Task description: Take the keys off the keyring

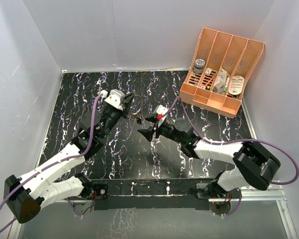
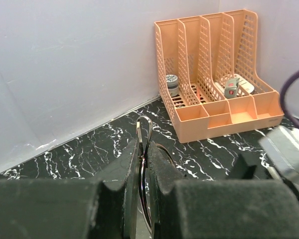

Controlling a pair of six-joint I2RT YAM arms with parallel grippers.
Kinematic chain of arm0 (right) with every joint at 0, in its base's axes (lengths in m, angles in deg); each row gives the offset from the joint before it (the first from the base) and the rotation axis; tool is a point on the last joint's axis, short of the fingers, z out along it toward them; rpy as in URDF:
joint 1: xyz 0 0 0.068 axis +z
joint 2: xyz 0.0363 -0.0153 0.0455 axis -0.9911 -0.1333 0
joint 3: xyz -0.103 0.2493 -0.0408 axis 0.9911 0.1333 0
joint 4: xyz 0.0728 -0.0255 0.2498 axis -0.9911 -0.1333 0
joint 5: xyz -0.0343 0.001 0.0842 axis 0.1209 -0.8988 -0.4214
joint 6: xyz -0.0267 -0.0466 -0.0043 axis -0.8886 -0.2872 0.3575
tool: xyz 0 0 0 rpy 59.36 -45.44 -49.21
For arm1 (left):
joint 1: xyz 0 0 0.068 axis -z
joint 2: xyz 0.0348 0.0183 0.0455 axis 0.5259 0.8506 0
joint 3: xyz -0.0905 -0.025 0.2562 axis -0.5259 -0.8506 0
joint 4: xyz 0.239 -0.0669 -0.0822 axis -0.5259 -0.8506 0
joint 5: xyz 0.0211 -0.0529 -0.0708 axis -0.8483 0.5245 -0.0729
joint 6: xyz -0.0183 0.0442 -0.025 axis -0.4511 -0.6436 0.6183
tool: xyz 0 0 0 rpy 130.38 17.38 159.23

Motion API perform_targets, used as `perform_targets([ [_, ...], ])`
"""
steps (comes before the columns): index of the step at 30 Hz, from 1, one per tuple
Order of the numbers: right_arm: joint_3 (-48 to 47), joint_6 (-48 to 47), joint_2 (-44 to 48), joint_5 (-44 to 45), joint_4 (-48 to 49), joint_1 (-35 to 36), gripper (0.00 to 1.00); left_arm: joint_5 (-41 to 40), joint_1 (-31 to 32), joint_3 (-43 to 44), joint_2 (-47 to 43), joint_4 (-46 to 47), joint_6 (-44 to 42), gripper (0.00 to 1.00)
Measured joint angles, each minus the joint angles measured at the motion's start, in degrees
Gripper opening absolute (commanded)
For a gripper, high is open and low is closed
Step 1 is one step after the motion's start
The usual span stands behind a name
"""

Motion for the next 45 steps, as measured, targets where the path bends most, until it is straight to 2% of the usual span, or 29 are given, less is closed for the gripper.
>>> perform_targets([
  [5,-3.69,-2.16,-3.93,0.98,1.88,0.0,0.65,1.99,0.0,0.02,-2.51,-0.94,1.51,0.0],
  [17,-5.09,-3.65,-5.81,1.81,5.7,0.0,0.61,3.76,0.0,0.0,-5.09,-1.14,3.41,0.0],
  [22,-5.2,-3.39,-5.84,2.01,6.93,0.13,0.41,4.28,-0.02,0.0,-4.98,-1.11,4.02,0.0],
  [25,-5.9,-2.8,-6.43,2.29,8.13,0.28,0.37,4.94,0.0,0.0,-4.83,-1.05,4.24,0.0],
  [31,-6.1,-1.77,-7.28,2.38,10.58,0.5,0.02,5.22,-0.02,0.0,-4.57,-1.05,4.44,0.0],
  [32,-6.1,-1.53,-7.3,2.36,10.71,0.57,0.0,5.18,-0.02,0.0,-4.57,-1.05,4.44,0.0],
  [37,-6.1,-1.4,-6.56,2.27,9.2,0.59,0.0,3.23,-0.02,0.0,-4.57,-1.05,3.85,0.0],
  [45,-6.58,-3.34,4.76,5.57,-6.62,0.7,0.0,-2.36,0.0,0.0,-3.8,-0.37,-0.24,0.0],
])
